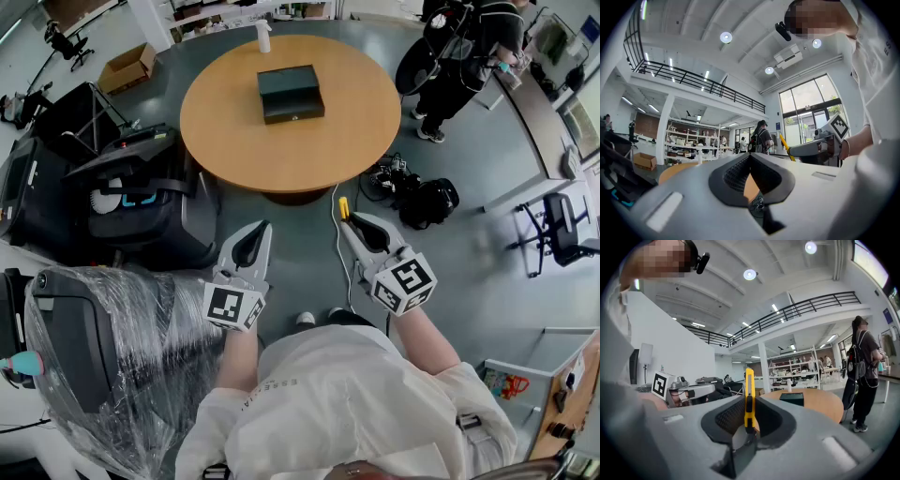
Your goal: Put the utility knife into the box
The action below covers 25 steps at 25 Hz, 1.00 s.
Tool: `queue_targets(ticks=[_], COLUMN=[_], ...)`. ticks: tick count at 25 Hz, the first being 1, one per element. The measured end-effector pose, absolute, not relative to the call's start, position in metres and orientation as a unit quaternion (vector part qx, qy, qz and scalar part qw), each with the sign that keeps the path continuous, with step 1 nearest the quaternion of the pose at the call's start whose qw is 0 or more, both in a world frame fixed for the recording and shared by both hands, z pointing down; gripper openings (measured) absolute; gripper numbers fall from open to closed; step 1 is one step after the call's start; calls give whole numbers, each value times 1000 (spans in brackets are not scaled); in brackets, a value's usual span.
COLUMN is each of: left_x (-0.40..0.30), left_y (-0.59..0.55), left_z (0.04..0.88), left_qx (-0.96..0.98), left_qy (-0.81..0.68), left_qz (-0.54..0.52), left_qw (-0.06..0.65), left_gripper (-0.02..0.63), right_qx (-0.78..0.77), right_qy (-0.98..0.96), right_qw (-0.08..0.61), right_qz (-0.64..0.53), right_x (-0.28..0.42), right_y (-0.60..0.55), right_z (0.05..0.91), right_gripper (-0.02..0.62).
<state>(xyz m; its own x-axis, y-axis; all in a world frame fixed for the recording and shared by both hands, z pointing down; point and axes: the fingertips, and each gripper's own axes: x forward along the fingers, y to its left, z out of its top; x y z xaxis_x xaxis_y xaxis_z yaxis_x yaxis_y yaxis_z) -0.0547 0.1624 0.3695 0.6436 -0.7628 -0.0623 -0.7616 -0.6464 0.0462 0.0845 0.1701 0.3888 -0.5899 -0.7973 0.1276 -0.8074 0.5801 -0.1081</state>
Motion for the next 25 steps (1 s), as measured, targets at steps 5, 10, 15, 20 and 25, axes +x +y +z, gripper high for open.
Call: queue_targets(ticks=[5,10,15,20,25], left_x=[-83,-91,-87,-69,-49], left_y=[154,134,91,28,-51], left_z=[384,392,398,395,396], left_qx=[901,899,896,895,893], left_qy=[-430,-435,-441,-445,-449], left_qz=[-43,-42,-43,-22,-23], left_qw=[14,18,14,4,-1], left_gripper=[17,17,17,17,17], right_qx=[454,452,445,437,419], right_qy=[-887,-888,-891,-895,-904], right_qw=[35,35,42,40,47], right_qz=[79,84,80,81,76], right_x=[70,64,66,78,89], right_y=[161,138,94,23,-57], right_z=[391,398,408,407,405], right_gripper=[57,57,57,57,57])
